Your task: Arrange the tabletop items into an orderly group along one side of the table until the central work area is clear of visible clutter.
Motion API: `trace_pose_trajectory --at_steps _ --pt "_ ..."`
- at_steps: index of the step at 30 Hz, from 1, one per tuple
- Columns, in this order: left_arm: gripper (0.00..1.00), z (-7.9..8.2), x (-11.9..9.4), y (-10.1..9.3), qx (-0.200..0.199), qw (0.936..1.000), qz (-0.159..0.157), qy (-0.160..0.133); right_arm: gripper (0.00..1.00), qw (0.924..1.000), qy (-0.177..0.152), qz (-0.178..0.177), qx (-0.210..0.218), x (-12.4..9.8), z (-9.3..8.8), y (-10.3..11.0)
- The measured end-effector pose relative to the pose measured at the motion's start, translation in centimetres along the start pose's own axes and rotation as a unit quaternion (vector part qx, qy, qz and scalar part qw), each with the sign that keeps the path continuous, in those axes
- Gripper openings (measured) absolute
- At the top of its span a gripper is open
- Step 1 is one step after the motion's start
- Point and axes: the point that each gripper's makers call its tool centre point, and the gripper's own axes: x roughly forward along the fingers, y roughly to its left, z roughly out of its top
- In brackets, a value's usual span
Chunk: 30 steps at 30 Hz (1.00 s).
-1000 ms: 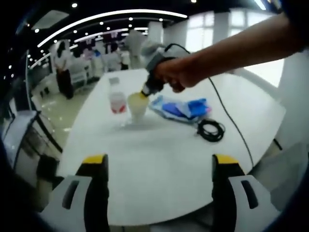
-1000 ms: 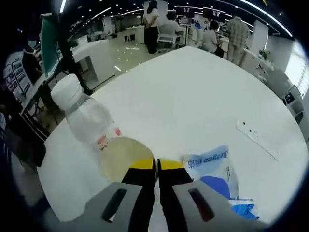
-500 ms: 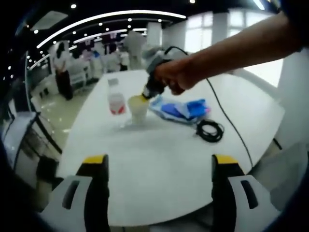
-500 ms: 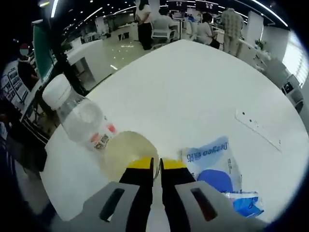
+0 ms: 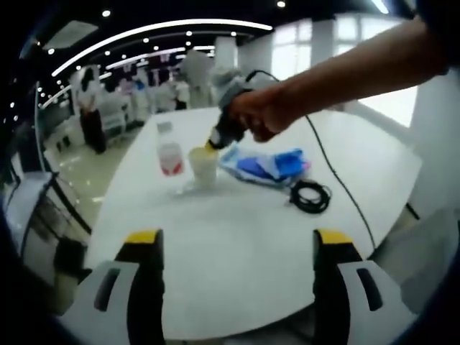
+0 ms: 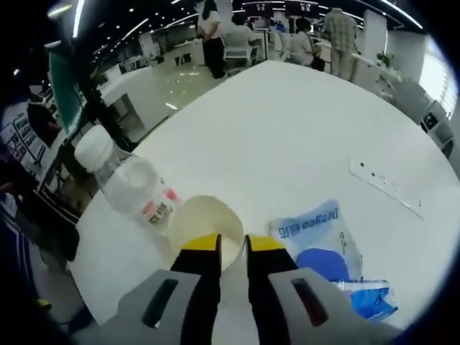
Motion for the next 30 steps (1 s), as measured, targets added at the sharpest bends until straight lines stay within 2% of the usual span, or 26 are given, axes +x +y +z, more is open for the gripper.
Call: trace_pose_trajectory --at_steps 4,6,7,12,13,16,19,20,22,27,28,30 --pt "0.82 0.1 0.0 -0.4 0.010 0.9999 -0.005 0.001 0.16 1.0000 -0.002 0.004 -0.003 -0.8 -0.2 0.1" --pt "0.80 1.0 -0.1 -0.7 0.012 0.9996 -0.012 -0.021 0.19 0.9999 -0.001 0.011 0.000 -0.9 -0.3 0.1" --pt "0.80 1.8 -0.2 -0.9 0.007 0.9989 -0.016 -0.043 0.21 0.9999 0.000 0.017 0.004 -1.0 -0.5 0.3" --pt "0.80 1.7 0.2 -0.8 0.005 0.9989 -0.019 -0.042 0.33 0.9991 -0.002 0.041 0.005 -2.2 -1.6 0.9" --pt "0.80 2.2 0.1 -1.3 0.001 0.9981 -0.027 -0.056 0.36 0.9988 -0.009 0.048 0.004 -2.4 -1.8 0.7" --pt "0.79 2.3 0.4 -2.1 0.020 0.9975 -0.034 -0.058 0.42 0.9983 -0.022 0.054 0.006 -3.0 -2.4 0.3" --pt "0.78 1.8 0.8 -3.2 0.040 0.9969 -0.048 -0.048 0.44 0.9974 -0.037 0.061 0.012 -3.6 -3.1 -0.1" --pt "0.79 1.6 0.9 -3.4 0.051 0.9966 -0.048 -0.042 0.45 0.9973 -0.043 0.059 0.008 -4.6 -4.1 0.4" --pt "0.77 1.1 1.1 -3.9 0.047 0.9966 -0.060 -0.031 0.47 0.9974 -0.044 0.057 0.000 -5.0 -4.8 0.3" --pt "0.77 0.7 1.0 -3.5 0.054 0.9969 -0.053 -0.019 0.46 0.9984 -0.024 0.049 -0.016 -6.5 -7.4 -0.4" --pt "0.77 0.6 1.0 -3.4 0.052 0.9972 -0.052 -0.017 0.45 0.9986 -0.025 0.044 -0.017 -7.5 -8.4 0.0" --pt "0.77 0.2 0.9 -3.0 0.054 0.9975 -0.046 -0.006 0.45 0.9991 -0.028 0.027 -0.016 -8.0 -9.0 -1.0"
